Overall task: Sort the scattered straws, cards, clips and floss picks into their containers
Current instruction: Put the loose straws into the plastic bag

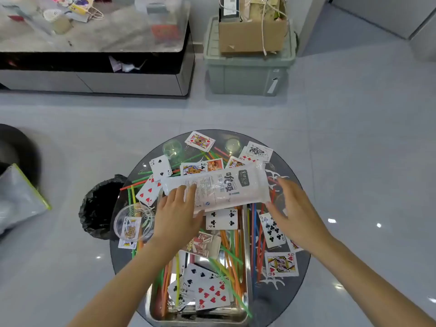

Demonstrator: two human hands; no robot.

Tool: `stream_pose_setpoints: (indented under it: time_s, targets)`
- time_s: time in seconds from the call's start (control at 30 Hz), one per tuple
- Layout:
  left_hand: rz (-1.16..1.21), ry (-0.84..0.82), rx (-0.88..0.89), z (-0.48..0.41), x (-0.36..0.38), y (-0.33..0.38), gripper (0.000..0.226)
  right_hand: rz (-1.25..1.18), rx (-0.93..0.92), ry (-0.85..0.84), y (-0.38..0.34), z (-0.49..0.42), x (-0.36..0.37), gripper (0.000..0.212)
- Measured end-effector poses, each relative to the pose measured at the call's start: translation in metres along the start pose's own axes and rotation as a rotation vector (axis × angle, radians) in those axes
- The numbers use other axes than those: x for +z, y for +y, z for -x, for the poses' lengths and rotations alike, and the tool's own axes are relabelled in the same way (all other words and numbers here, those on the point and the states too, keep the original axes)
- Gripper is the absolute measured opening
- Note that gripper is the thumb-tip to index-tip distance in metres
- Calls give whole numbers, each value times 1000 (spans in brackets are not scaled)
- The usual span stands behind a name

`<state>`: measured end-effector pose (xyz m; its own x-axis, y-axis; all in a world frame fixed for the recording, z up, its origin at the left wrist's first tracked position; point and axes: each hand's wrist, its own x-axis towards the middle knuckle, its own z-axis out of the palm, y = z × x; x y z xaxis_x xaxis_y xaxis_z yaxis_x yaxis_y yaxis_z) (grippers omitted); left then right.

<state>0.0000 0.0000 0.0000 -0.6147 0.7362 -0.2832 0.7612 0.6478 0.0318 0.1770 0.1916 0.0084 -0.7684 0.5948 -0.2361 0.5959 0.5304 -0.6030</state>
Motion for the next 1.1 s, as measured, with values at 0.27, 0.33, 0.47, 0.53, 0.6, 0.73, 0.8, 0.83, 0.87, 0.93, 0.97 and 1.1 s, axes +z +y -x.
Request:
stream_pose_setpoints:
  time_s: [0.27,0.33,0.47,0.53,0.6,0.73,0.8,0.83,0.87,0.93,0.97,1.1]
  targets:
    - [-77,-42,126,-52,62,-32,112,46,84,-130,24,-43,59,95]
    - [-92,-3,163,-65,71,-35,121,5,104,-52,27,-57,67,87]
    - [-91,50,244,-81,89,-38,130,-106,197,125,33,-72,78,73]
    - [-74,87,273,-86,93,-37,130,-142,183,203,37,-73,81,65]
    - [-56,132,294,-88,94,-36,127,-175,153,268,40,-74,80,51]
    - [25,212,362,-91,86,-37,122,-463,158,266,47,-80,62,17]
    - [17,307,407,-93,82,-40,122,-572,102,234,49,-83,52,13]
    - [-5,345,423,-95,77,-42,122,-590,66,221,49,-87,47,16]
    - [-43,390,439,-96,75,-43,121,-599,18,229,51,-89,46,17]
    - [-96,447,445,-95,69,-44,118,-595,-55,269,52,-89,42,19]
    - [-119,488,454,-92,67,-43,117,-600,-83,304,52,-85,41,20]
    - [-132,552,444,-79,61,-36,113,-616,-127,387,39,-65,39,21]
